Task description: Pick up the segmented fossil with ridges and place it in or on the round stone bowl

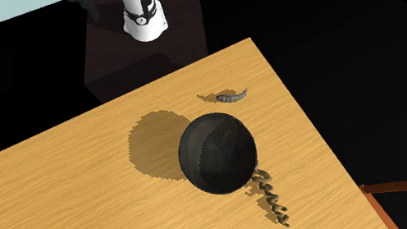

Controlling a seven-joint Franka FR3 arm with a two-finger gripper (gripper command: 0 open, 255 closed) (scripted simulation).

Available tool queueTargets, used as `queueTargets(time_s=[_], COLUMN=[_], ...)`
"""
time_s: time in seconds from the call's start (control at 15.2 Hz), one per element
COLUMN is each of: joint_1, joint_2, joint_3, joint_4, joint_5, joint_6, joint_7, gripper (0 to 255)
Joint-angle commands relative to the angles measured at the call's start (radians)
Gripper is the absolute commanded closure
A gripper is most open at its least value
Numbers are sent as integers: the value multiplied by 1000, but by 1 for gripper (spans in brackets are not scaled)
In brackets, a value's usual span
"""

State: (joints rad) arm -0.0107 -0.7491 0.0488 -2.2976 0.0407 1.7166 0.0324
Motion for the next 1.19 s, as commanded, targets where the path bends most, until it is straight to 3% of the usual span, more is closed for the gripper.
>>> queueTargets(time_s=[0.0, 0.53, 0.86, 1.12], joint_1=[0, -77, -153, -242], joint_2=[0, 23, 136, 273], joint_3=[0, 285, 474, 632], joint_4=[0, -71, -25, 55], joint_5=[0, 108, 151, 142], joint_6=[0, 78, 131, 172], joint_7=[0, 554, 905, 1195], gripper=[0, 0, 0, 0])
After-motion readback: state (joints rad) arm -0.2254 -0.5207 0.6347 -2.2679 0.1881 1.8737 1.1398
